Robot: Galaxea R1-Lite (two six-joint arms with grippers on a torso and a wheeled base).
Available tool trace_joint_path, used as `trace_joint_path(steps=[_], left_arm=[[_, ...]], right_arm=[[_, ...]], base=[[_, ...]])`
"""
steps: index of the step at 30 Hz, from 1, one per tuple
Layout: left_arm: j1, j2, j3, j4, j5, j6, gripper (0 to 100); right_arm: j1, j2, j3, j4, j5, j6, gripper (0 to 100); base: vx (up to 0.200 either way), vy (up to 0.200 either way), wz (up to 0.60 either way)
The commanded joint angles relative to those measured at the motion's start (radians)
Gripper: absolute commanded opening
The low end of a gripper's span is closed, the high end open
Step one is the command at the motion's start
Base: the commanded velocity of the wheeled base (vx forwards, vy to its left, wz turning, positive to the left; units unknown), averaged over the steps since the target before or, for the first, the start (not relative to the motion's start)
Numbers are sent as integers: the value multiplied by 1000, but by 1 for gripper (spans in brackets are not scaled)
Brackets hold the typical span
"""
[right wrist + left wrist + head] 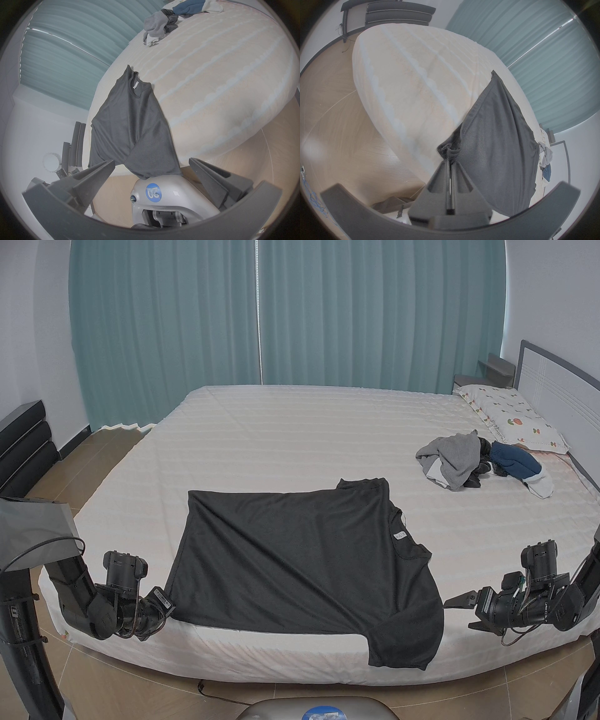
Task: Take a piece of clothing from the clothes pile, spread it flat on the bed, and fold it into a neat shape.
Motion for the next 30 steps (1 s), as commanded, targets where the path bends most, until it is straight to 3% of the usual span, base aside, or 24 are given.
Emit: trace_joint_path(steps=[1, 11, 17, 30], left_arm=[[21, -40, 41, 1, 15, 29, 0], [29, -122, 117, 9, 46, 133, 0], [17, -163, 159, 49, 52, 181, 0], [18, -158, 147, 104, 51, 185, 0]], right_arm=[[2, 24, 0, 1, 8, -4, 100], [16, 63, -3, -2, 2, -11, 100], [77, 118, -37, -4, -8, -59, 100], [104, 273, -191, -5, -34, -65, 100]], base=[[0, 0, 0], [0, 0, 0], [0, 0, 0], [0, 0, 0]])
